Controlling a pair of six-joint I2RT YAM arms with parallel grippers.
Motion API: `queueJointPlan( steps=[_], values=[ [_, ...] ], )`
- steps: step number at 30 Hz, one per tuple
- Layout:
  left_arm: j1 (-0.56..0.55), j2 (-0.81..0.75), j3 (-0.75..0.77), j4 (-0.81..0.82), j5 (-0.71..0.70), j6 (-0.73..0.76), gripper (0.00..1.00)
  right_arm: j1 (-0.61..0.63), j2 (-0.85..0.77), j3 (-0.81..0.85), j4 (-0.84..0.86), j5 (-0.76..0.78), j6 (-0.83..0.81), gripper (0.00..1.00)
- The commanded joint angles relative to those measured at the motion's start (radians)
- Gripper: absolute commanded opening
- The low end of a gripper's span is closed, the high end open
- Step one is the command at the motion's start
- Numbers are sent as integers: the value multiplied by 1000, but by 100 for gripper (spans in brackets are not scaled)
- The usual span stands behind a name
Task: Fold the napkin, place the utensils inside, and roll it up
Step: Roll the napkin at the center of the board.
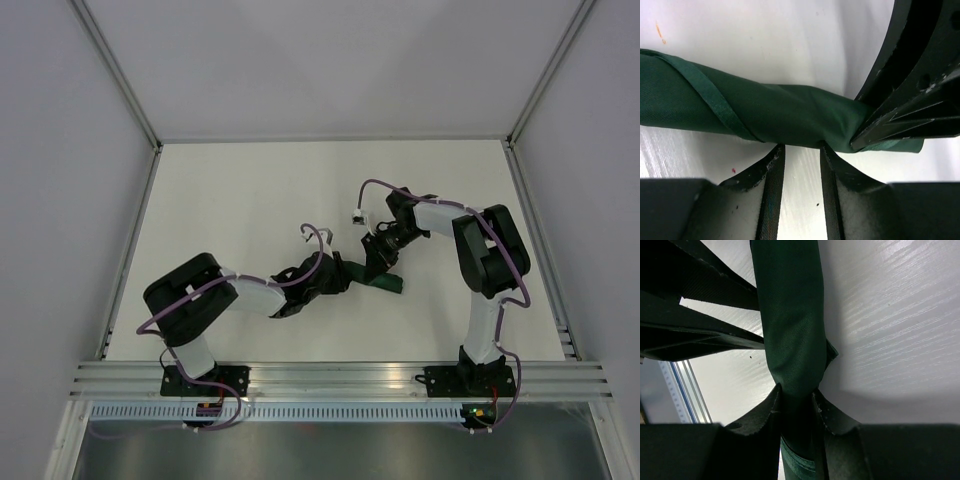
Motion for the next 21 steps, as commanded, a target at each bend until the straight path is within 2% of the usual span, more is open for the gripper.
queueJointPlan(
  steps=[1, 8, 14, 21],
  values=[
    [0, 20, 66, 2, -49, -26, 39, -13, 30, -25, 16, 109, 10, 30],
    [26, 51, 123, -58, -30, -24, 39, -31, -29, 4, 22, 144, 47, 49],
    [52, 63, 150, -87, -7, -26, 39, -37, -45, 50, 15, 170, 70, 54],
    [78, 86, 219, -156, 22, 5, 39, -57, -56, 88, 13, 173, 105, 55]
  ],
)
